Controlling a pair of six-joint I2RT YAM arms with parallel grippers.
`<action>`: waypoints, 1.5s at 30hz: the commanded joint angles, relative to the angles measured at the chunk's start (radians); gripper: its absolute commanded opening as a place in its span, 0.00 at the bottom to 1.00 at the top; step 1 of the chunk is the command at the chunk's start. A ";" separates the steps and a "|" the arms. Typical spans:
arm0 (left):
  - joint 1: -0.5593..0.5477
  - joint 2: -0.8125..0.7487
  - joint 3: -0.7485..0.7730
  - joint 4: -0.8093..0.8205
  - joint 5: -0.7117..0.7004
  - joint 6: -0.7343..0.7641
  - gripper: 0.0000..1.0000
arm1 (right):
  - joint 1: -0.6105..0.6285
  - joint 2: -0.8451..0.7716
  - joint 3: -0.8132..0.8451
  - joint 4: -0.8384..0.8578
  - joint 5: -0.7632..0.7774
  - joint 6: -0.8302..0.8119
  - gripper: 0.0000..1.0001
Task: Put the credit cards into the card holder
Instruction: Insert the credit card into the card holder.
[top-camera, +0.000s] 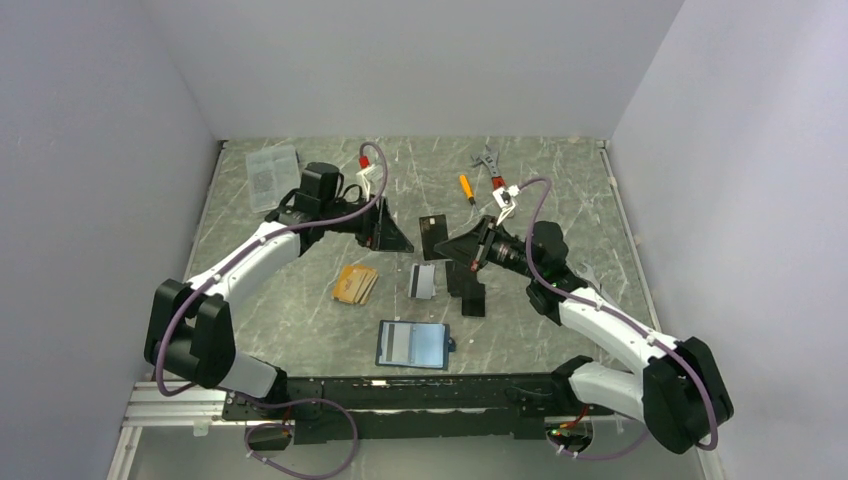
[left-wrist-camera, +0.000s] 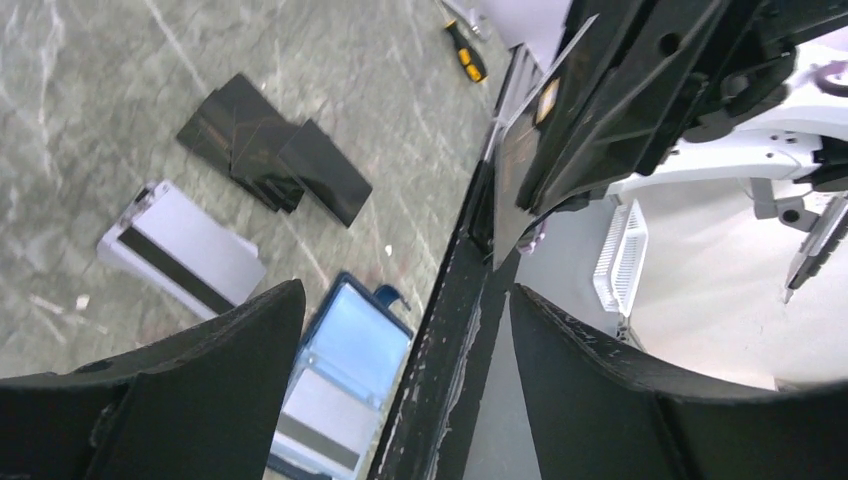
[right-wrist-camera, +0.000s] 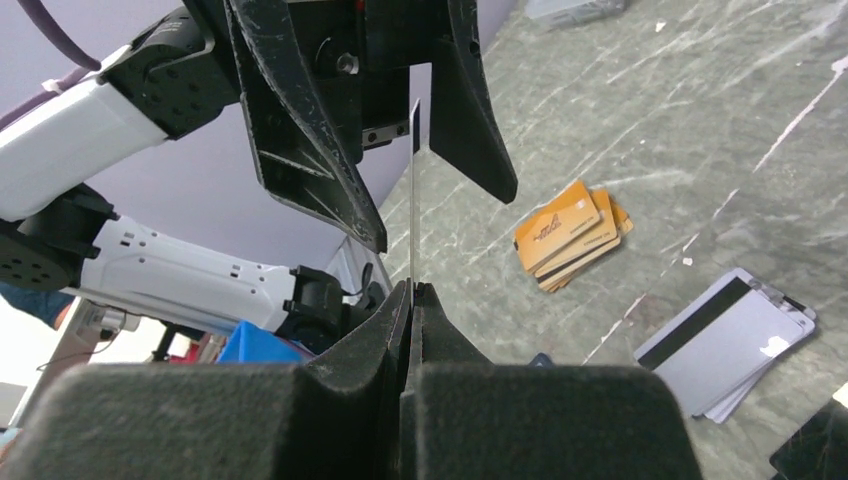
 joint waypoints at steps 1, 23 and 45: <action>-0.001 0.006 0.009 0.172 0.096 -0.117 0.76 | 0.015 0.034 0.008 0.156 -0.009 0.052 0.00; 0.000 0.016 0.043 0.222 0.137 -0.135 0.01 | 0.099 0.241 0.055 0.363 -0.049 0.128 0.00; 0.005 -0.005 0.008 0.161 0.140 -0.092 0.00 | -0.013 0.194 0.064 0.388 -0.122 0.164 0.00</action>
